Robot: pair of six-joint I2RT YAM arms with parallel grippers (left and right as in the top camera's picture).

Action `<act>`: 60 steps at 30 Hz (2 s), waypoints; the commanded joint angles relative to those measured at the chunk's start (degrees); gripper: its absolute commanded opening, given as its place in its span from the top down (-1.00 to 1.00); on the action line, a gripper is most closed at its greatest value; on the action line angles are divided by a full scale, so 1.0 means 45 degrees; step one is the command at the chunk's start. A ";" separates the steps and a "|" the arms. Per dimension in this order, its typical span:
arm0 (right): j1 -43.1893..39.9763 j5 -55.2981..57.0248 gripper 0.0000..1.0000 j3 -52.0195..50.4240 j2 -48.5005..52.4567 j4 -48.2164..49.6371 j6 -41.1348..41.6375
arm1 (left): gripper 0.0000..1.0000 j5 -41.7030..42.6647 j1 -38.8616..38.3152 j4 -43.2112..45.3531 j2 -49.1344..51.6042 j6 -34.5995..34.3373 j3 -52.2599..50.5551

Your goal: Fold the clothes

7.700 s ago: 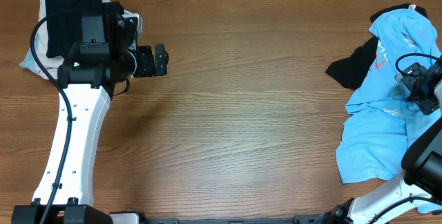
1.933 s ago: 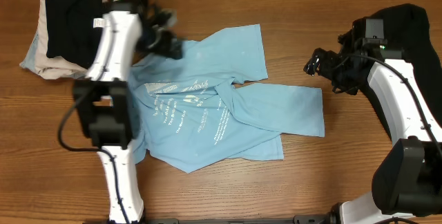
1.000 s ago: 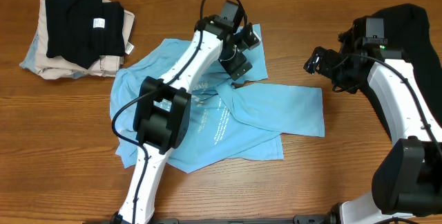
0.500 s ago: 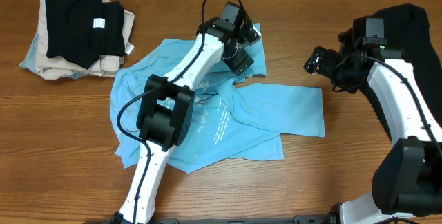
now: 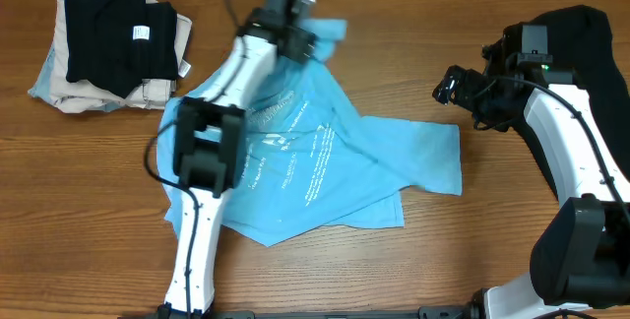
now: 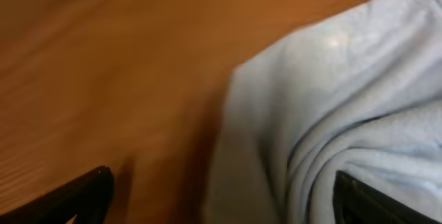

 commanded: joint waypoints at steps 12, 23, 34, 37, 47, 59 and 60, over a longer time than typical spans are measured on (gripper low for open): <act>0.0019 -0.0097 -1.00 -0.0083 0.0019 0.0024 0.0039 | -1.00 -0.0544 0.2079 -0.3400 0.0685 -0.1185 0.5965; 0.1112 0.1239 -0.59 -0.1394 0.0044 -0.0695 0.1049 | -1.00 -0.0427 0.1817 -1.0224 0.0403 -0.2118 1.1851; 0.1394 -0.0024 -0.28 -0.3813 0.0044 0.1899 0.0092 | -0.99 0.0136 0.1817 -1.2182 -0.0729 -0.2166 1.1866; 0.1656 0.0044 -0.27 -0.4250 0.0044 0.2885 -0.0325 | -0.98 0.0131 0.1817 -1.2313 -0.0729 -0.2166 1.1861; 0.1753 0.1923 0.29 -0.4328 0.0044 0.3371 -0.0350 | -0.99 0.0131 0.1817 -1.2337 -0.0729 -0.2161 1.1866; 0.1637 0.2069 0.92 -0.3852 -0.0199 0.2919 -0.0437 | -1.00 0.0121 0.1928 -1.2327 -0.1064 -0.2055 1.1866; 0.1588 0.1987 0.92 -0.3585 -0.0355 0.2637 -0.0437 | -1.00 0.0121 0.1982 -1.2356 -0.1219 -0.2050 1.1866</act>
